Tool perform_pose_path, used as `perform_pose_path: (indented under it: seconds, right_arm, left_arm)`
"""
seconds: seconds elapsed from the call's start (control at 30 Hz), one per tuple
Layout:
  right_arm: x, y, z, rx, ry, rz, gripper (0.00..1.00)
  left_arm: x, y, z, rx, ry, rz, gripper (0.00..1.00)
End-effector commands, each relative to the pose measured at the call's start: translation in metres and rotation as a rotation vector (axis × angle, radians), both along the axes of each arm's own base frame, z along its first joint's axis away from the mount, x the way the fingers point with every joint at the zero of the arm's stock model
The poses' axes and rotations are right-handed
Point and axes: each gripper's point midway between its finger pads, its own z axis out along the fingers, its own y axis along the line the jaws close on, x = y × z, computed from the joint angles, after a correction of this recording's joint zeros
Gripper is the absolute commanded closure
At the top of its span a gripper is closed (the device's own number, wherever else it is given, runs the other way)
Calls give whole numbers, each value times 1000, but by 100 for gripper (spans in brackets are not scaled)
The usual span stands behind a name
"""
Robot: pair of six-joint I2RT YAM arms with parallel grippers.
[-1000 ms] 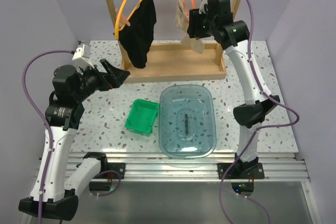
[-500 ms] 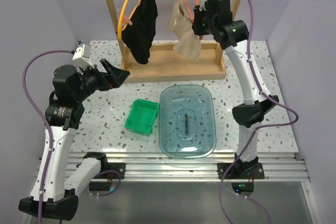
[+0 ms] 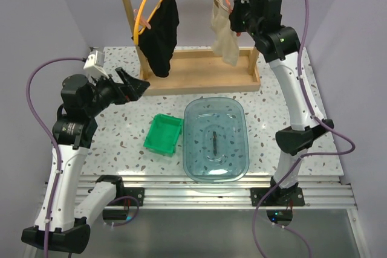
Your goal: Remove the underwear clipped to the hanger
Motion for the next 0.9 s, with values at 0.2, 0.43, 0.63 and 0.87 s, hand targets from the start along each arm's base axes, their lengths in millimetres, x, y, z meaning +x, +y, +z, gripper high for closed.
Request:
perform_pose_path:
  seconds: [0.2,0.43,0.63,0.87]
  right_arm:
    - [-48,-12,41,87,-90,16,100]
    - [-88,-13,-30,57,46,78,100]
    - [-119,-17,-47,89,62,104,100]
    - [-159,-24,-85,73,118,159,100]
  left_arm:
    - [5,-12,23,-19,-85,-68,0]
    - [9,-22,24,-44,-86,-127,0]
    - [10,-53,30,-115,-73,-286,0]
    - [4,-127,20,-116,5,-483,0]
